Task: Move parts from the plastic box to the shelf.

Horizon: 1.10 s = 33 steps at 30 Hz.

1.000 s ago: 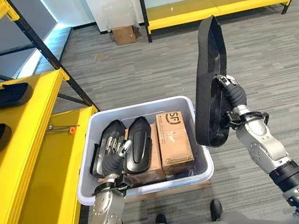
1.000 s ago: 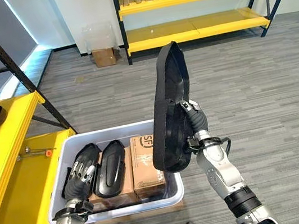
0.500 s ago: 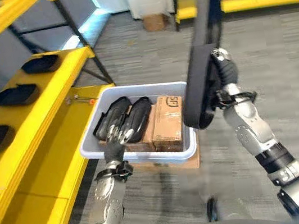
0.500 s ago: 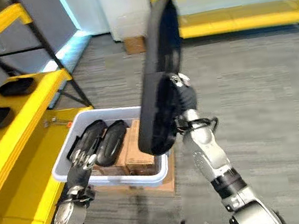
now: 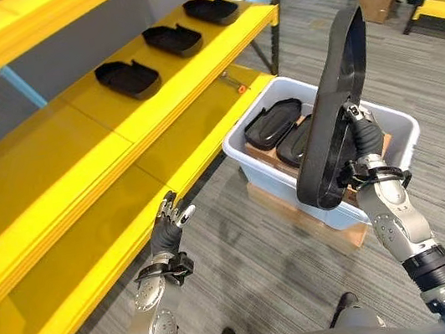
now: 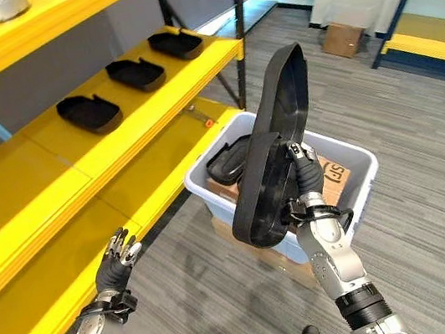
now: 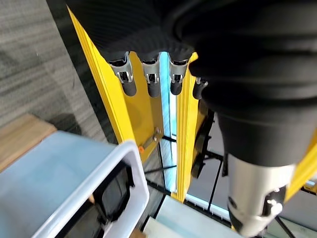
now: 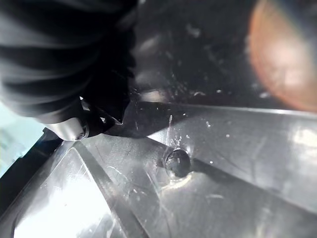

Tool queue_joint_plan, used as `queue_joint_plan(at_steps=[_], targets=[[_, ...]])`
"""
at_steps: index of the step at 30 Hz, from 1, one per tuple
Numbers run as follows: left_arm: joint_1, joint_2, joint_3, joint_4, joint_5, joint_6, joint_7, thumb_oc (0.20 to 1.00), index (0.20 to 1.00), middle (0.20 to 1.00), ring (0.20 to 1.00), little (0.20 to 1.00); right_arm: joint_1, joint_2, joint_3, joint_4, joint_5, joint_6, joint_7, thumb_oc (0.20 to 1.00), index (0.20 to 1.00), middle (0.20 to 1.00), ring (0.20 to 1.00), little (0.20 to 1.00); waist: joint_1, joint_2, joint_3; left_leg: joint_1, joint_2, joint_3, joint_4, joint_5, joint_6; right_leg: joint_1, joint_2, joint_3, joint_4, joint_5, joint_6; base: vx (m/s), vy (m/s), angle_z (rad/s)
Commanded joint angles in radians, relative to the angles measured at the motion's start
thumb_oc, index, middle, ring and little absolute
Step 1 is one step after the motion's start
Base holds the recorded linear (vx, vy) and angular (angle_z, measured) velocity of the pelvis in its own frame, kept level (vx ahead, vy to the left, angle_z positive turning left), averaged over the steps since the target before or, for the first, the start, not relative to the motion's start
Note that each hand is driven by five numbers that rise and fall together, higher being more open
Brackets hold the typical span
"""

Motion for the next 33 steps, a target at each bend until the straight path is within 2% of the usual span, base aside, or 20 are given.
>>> queue_joint_plan(at_steps=[1, 2, 3, 4, 6, 7, 8, 11, 12, 13, 15, 16, 18, 19, 21, 23, 27, 29, 30, 33], targets=[[-0.035, 0.044, 0.056, -0.121, 0.036, -0.051, -0.006, 1.0, 1.0, 1.0, 1.0, 1.0, -0.058, 0.01, -0.004, -0.095, -0.024, -0.052, 0.027, 0.2, 0.2, 0.2, 0.2, 0.2, 0.024, -0.05, 0.0, -0.044, -0.02, -0.048, 0.031, -0.047, 0.036, 0.062, -0.106, -0.001, -0.007, 0.137, 0.137, -0.04, 0.117, 0.61], [-0.035, 0.045, 0.056, -0.122, 0.037, -0.05, -0.005, 1.0, 1.0, 1.0, 1.0, 1.0, -0.059, 0.011, -0.005, -0.094, -0.024, -0.052, 0.027, 0.2, 0.2, 0.2, 0.2, 0.2, 0.019, -0.051, 0.0, -0.048, -0.022, -0.053, 0.035, -0.049, 0.038, 0.065, -0.108, -0.006, -0.01, 0.14, 0.14, -0.05, 0.174, 0.42], [-0.035, 0.053, 0.059, -0.129, 0.042, -0.051, 0.0, 1.0, 1.0, 1.0, 1.0, 1.0, -0.062, 0.021, 0.005, -0.092, -0.022, -0.047, 0.025, 0.2, 0.2, 0.2, 0.2, 0.2, 0.039, -0.066, 0.014, -0.079, -0.052, -0.077, 0.051, -0.06, 0.049, 0.078, -0.124, -0.022, -0.023, 0.175, 0.152, -0.03, 0.099, 0.38], [-0.035, 0.053, 0.059, -0.129, 0.042, -0.05, 0.0, 1.0, 1.0, 1.0, 1.0, 1.0, -0.062, 0.021, 0.005, -0.092, -0.022, -0.047, 0.025, 0.2, 0.2, 0.2, 0.2, 0.2, 0.037, -0.066, 0.014, -0.08, -0.052, -0.078, 0.052, -0.061, 0.05, 0.079, -0.124, -0.024, -0.023, 0.175, 0.152, -0.07, 0.177, 0.49], [-0.031, 0.071, 0.072, -0.132, 0.044, -0.055, 0.009, 1.0, 1.0, 1.0, 1.0, 1.0, -0.069, 0.035, 0.019, -0.084, -0.008, -0.045, 0.028, 0.2, 0.2, 0.2, 0.2, 0.2, 0.074, -0.082, 0.039, -0.151, -0.117, -0.127, 0.099, -0.079, 0.076, 0.106, -0.156, -0.035, -0.047, 0.237, 0.165, -0.06, 0.223, 0.83], [-0.031, 0.073, 0.072, -0.134, 0.044, -0.054, 0.009, 1.0, 1.0, 1.0, 1.0, 1.0, -0.07, 0.035, 0.019, -0.082, -0.007, -0.046, 0.029, 0.2, 0.2, 0.2, 0.2, 0.2, 0.07, -0.083, 0.038, -0.156, -0.119, -0.13, 0.104, -0.081, 0.078, 0.107, -0.158, -0.039, -0.048, 0.24, 0.166, 0.02, 0.358, 1.38], [-0.024, 0.084, 0.084, -0.14, 0.055, -0.057, 0.011, 1.0, 1.0, 1.0, 1.0, 1.0, -0.076, 0.047, 0.025, -0.077, -0.006, -0.042, 0.036, 0.2, 0.2, 0.2, 0.2, 0.2, 0.085, -0.084, 0.046, -0.182, -0.157, -0.156, 0.123, -0.093, 0.094, 0.113, -0.175, -0.012, -0.045, 0.269, 0.167, 0.07, 0.321, 1.45], [-0.025, 0.103, 0.09, -0.149, 0.069, -0.061, 0.01, 1.0, 1.0, 1.0, 1.0, 1.0, -0.097, 0.061, 0.038, -0.061, 0.003, -0.04, 0.042, 0.2, 0.2, 0.2, 0.2, 0.2, 0.1, -0.091, 0.045, -0.218, -0.186, -0.188, 0.137, -0.101, 0.108, 0.098, -0.161, 0.082, -0.07, 0.32, 0.172, 0.09, 0.244, 0.84], [-0.025, 0.108, 0.089, -0.153, 0.072, -0.065, 0.011, 1.0, 1.0, 1.0, 1.0, 1.0, -0.099, 0.062, 0.038, -0.062, 0.012, -0.042, 0.042, 0.2, 0.2, 0.2, 0.2, 0.2, 0.091, -0.105, 0.043, -0.237, -0.208, -0.191, 0.135, -0.08, 0.125, 0.073, -0.157, 0.145, -0.086, 0.345, 0.158, 0.11, 0.207, 0.47], [-0.036, 0.117, 0.076, -0.149, 0.069, -0.067, 0.011, 1.0, 1.0, 1.0, 1.0, 1.0, -0.096, 0.062, 0.038, -0.067, 0.022, -0.045, 0.046, 0.2, 0.2, 0.2, 0.2, 0.2, 0.064, -0.102, 0.045, -0.228, -0.217, -0.217, 0.112, -0.07, 0.135, 0.028, -0.086, 0.306, -0.081, 0.319, 0.135, 0.09, 0.181, 0.18], [-0.037, 0.125, 0.07, -0.152, 0.079, -0.063, 0.006, 1.0, 1.0, 1.0, 1.0, 1.0, -0.09, 0.061, 0.044, -0.07, 0.029, -0.045, 0.056, 0.2, 0.2, 0.2, 0.2, 0.2, 0.053, -0.106, 0.047, -0.217, -0.227, -0.227, 0.088, -0.06, 0.142, -0.004, -0.043, 0.378, -0.071, 0.309, 0.123, 0.1, 0.066, 0.7], [-0.038, 0.128, 0.07, -0.155, 0.08, -0.062, 0.003, 1.0, 1.0, 1.0, 1.0, 1.0, -0.088, 0.06, 0.046, -0.07, 0.029, -0.041, 0.058, 0.2, 0.2, 0.2, 0.2, 0.2, 0.049, -0.109, 0.049, -0.212, -0.23, -0.233, 0.081, -0.058, 0.144, -0.012, -0.034, 0.388, -0.075, 0.314, 0.123, 0.11, -0.024, 0.67], [-0.046, 0.136, 0.06, -0.161, 0.078, -0.061, 0.002, 1.0, 1.0, 1.0, 1.0, 1.0, -0.089, 0.06, 0.044, -0.065, 0.024, -0.039, 0.056, 0.2, 0.2, 0.2, 0.2, 0.2, 0.031, -0.106, 0.053, -0.196, -0.23, -0.252, 0.068, -0.062, 0.142, -0.04, -0.013, 0.439, -0.109, 0.315, 0.125, 0.18, -0.082, 0.26], [-0.058, 0.138, 0.047, -0.155, 0.076, -0.059, -0.001, 1.0, 1.0, 1.0, 1.0, 1.0, -0.088, 0.057, 0.041, -0.067, 0.033, -0.038, 0.065, 0.2, 0.2, 0.2, 0.2, 0.2, 0.007, -0.093, 0.064, -0.173, -0.221, -0.276, 0.085, -0.083, 0.133, -0.091, 0.0, 0.52, -0.139, 0.295, 0.125, 0.23, -0.111, 0.34], [-0.067, 0.14, 0.037, -0.149, 0.077, -0.059, -0.001, 1.0, 1.0, 1.0, 1.0, 1.0, -0.087, 0.05, 0.042, -0.072, 0.037, -0.035, 0.068, 0.2, 0.2, 0.2, 0.2, 0.2, -0.006, -0.085, 0.071, -0.157, -0.219, -0.302, 0.112, -0.111, 0.126, -0.113, -0.001, 0.577, -0.16, 0.293, 0.128, 0.21, -0.134, 0.45], [-0.067, 0.141, 0.034, -0.143, 0.075, -0.06, -0.001, 1.0, 1.0, 1.0, 1.0, 1.0, -0.08, 0.045, 0.039, -0.073, 0.039, -0.031, 0.073, 0.2, 0.2, 0.2, 0.2, 0.2, -0.012, -0.086, 0.075, -0.147, -0.221, -0.316, 0.142, -0.131, 0.12, -0.106, -0.01, 0.593, -0.161, 0.305, 0.135, 0.12, -0.162, 0.55], [-0.063, 0.134, 0.041, -0.122, 0.057, -0.059, -0.001, 1.0, 1.0, 1.0, 1.0, 1.0, -0.046, 0.038, 0.028, -0.079, 0.045, -0.021, 0.09, 0.2, 0.2, 0.2, 0.2, 0.2, 0.0, -0.105, 0.047, -0.117, -0.207, -0.335, 0.148, -0.147, 0.103, -0.054, 0.0, 0.594, -0.121, 0.257, 0.148, 0.11, -0.249, 0.63], [-0.043, 0.13, 0.057, -0.122, 0.041, -0.054, 0.004, 1.0, 1.0, 1.0, 1.0, 1.0, -0.041, 0.037, 0.028, -0.074, 0.042, -0.015, 0.099, 0.2, 0.2, 0.2, 0.2, 0.2, 0.008, -0.102, 0.024, -0.08, -0.16, -0.351, 0.116, -0.132, 0.076, -0.03, 0.025, 0.568, -0.101, 0.198, 0.142, 0.14, -0.351, -0.14], [-0.03, 0.127, 0.061, -0.124, 0.035, -0.05, -0.002, 1.0, 1.0, 1.0, 1.0, 1.0, -0.03, 0.032, 0.028, -0.072, 0.038, -0.014, 0.107, 0.2, 0.2, 0.2, 0.2, 0.2, 0.009, -0.1, 0.004, -0.057, -0.129, -0.361, 0.081, -0.114, 0.061, -0.008, 0.043, 0.539, -0.101, 0.145, 0.131, 0.11, -0.289, -0.13], [-0.012, 0.116, 0.07, -0.128, 0.023, -0.047, -0.008, 1.0, 1.0, 1.0, 1.0, 1.0, -0.018, 0.026, 0.024, -0.063, 0.036, -0.011, 0.114, 0.2, 0.2, 0.2, 0.2, 0.2, 0.012, -0.09, -0.022, -0.018, -0.071, -0.374, 0.02, -0.079, 0.035, 0.015, 0.079, 0.508, -0.089, 0.068, 0.113, 0.07, -0.21, 0.02]])
